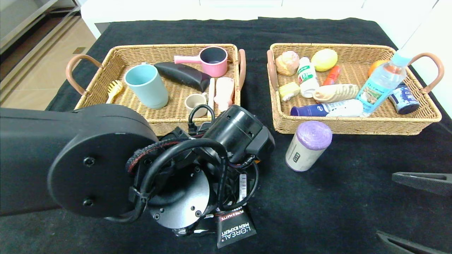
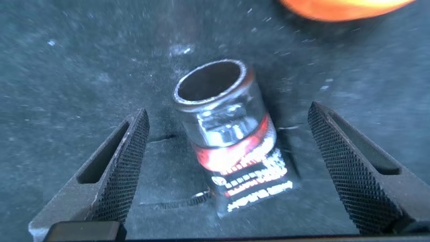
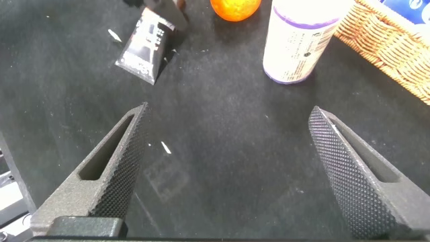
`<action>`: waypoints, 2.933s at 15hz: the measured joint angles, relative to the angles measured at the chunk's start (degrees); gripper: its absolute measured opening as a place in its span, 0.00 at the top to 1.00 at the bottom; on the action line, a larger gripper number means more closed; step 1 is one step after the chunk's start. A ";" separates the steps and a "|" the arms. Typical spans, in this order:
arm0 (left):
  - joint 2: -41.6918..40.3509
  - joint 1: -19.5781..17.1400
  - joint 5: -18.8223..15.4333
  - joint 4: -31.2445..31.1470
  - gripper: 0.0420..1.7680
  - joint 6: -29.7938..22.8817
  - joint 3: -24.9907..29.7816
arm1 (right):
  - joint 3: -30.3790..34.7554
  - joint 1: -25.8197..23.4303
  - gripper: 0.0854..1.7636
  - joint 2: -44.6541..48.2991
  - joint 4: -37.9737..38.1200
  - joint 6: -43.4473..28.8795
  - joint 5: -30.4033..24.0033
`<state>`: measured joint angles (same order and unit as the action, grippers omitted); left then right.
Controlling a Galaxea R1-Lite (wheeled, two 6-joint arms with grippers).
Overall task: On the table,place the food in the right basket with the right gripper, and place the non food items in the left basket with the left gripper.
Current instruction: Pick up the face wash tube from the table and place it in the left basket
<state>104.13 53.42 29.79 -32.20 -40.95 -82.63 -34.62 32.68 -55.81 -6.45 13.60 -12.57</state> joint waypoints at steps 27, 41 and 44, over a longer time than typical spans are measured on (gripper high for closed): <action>2.51 -1.24 -1.08 0.34 0.54 -0.26 1.49 | 0.41 -0.02 0.03 -0.39 0.00 0.76 0.00; -7.17 -0.87 -2.82 2.12 0.54 0.62 6.94 | 0.94 0.50 0.03 -0.80 0.01 0.83 0.01; -10.78 -1.80 -3.67 5.94 0.54 2.22 9.28 | 0.95 0.67 0.03 -0.87 0.00 0.78 0.04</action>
<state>93.36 51.61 26.12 -26.26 -38.73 -73.35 -33.67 33.35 -56.67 -6.45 14.38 -12.53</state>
